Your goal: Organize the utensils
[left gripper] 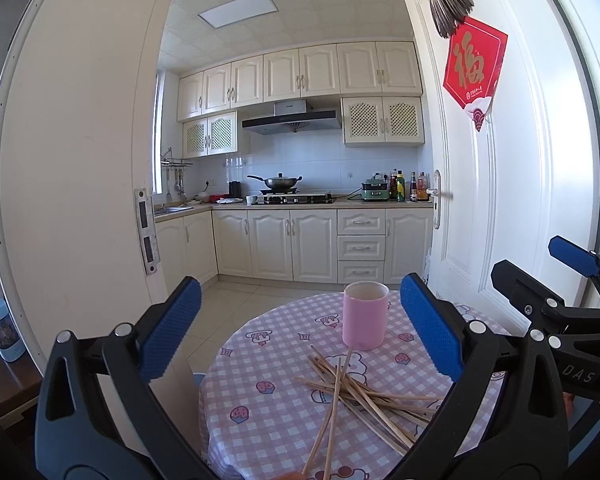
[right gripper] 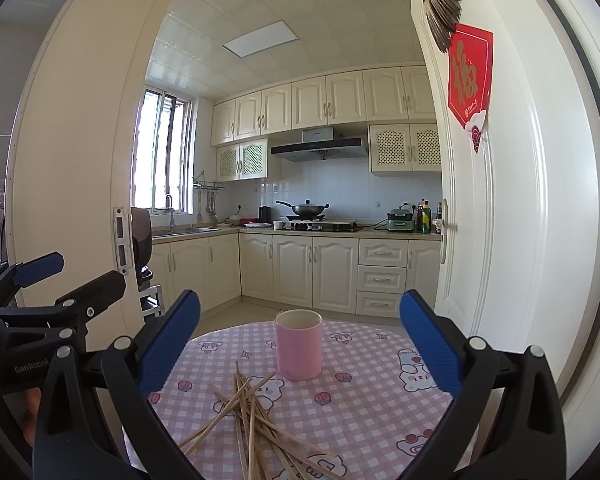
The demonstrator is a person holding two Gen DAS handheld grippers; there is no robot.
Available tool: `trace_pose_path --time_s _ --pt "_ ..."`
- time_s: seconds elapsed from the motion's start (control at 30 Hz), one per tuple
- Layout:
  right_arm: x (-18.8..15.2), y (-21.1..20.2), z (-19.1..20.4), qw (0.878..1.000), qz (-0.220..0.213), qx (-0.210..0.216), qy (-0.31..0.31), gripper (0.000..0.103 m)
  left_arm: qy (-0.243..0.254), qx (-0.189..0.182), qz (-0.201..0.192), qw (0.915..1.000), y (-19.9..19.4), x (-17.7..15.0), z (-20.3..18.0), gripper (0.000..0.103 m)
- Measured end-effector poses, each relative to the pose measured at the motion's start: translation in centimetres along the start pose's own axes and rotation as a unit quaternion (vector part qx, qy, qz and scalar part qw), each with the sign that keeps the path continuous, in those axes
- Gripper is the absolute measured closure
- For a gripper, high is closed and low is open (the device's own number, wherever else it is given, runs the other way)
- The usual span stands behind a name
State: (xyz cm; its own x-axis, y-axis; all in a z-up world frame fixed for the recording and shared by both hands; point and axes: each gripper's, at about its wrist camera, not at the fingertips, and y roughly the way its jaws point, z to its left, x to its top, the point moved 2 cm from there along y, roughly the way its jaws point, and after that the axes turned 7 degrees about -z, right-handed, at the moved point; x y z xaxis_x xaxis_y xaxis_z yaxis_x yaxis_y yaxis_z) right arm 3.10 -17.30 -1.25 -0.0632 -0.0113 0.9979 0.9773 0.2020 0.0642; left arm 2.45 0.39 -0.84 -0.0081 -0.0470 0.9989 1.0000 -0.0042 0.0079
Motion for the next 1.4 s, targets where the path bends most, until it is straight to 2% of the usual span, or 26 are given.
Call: trace_pose_path --time_s 1.4 --pt "0.34 -0.09 -0.13 1.000 0.004 0.001 0.005 0.007 -0.008 -0.001 0.000 1.0000 -0.40 0.67 -0.03 0.006"
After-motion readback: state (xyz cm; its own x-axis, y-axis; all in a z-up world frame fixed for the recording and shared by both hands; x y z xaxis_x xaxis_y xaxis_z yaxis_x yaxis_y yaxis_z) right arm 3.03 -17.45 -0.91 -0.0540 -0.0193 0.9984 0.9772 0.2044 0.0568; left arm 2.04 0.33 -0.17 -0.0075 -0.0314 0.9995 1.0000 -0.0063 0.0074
